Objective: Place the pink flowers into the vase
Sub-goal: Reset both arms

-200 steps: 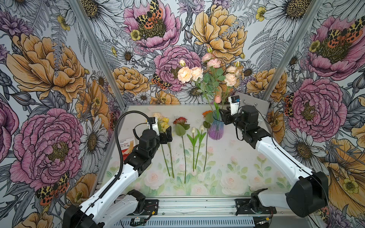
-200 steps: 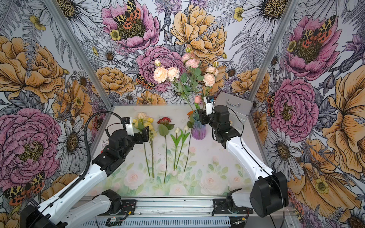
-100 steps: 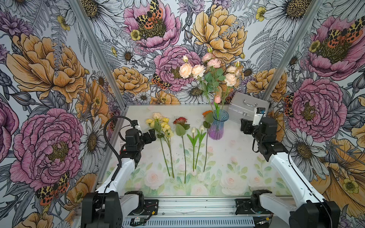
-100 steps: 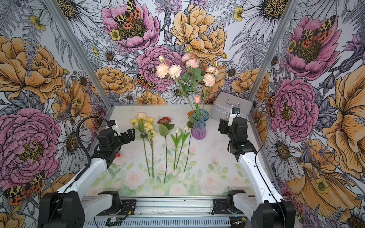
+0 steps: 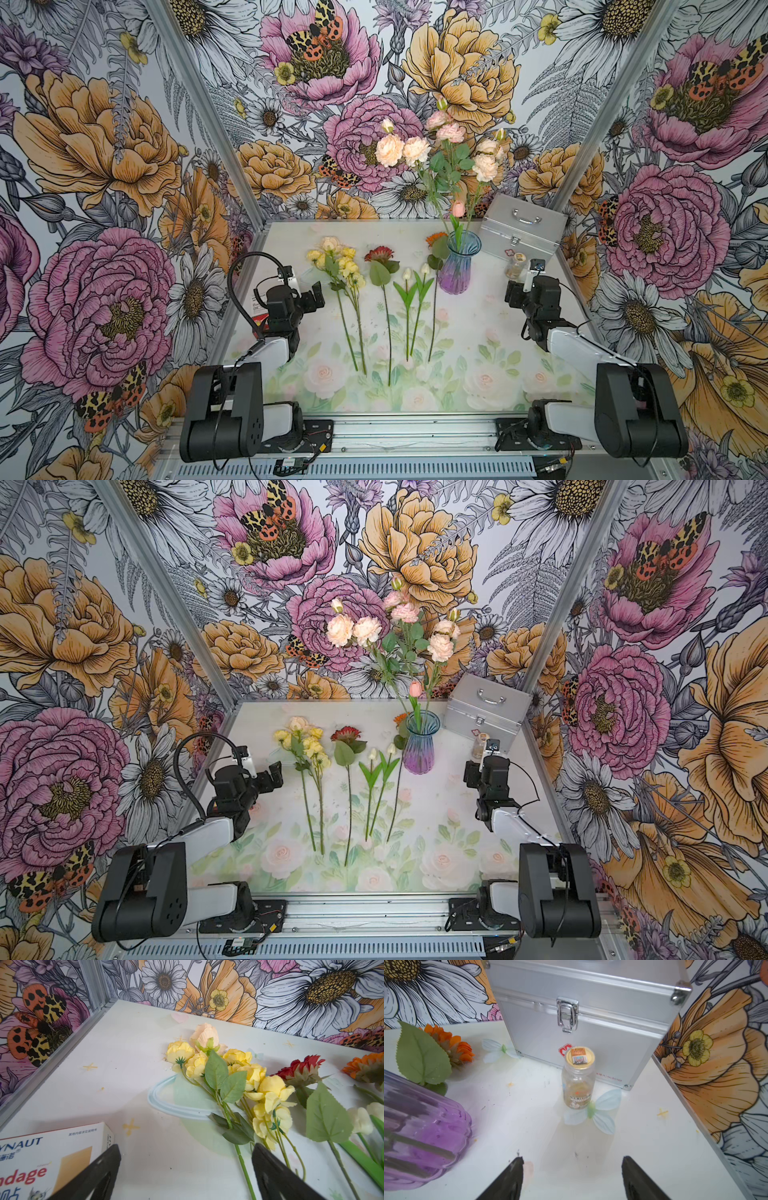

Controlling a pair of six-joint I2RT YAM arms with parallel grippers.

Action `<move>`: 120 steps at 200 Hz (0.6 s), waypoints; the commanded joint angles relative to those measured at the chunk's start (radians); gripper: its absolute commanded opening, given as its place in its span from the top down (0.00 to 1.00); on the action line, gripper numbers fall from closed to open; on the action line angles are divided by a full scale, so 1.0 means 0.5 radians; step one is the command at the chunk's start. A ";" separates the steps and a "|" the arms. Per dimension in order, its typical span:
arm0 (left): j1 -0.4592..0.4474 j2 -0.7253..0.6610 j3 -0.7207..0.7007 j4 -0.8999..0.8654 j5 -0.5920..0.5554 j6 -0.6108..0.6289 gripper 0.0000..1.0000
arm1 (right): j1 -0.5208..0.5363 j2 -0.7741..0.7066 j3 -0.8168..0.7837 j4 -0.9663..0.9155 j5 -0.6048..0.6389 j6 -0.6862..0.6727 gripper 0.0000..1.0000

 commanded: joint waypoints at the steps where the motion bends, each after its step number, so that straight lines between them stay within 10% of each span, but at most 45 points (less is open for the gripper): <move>1: 0.035 0.089 -0.025 0.525 -0.012 0.112 0.01 | -0.005 0.107 0.008 0.425 -0.088 -0.056 0.24; 71: 0.006 0.473 -0.009 0.874 -0.008 0.106 0.01 | -0.011 0.421 -0.247 1.126 -0.291 -0.136 0.23; 83: -0.021 0.474 0.001 0.859 -0.059 0.120 0.01 | -0.011 0.429 -0.286 1.211 -0.282 -0.139 0.01; 120: -0.043 0.472 0.005 0.849 -0.092 0.130 0.01 | -0.009 0.424 -0.314 1.261 -0.326 -0.152 0.00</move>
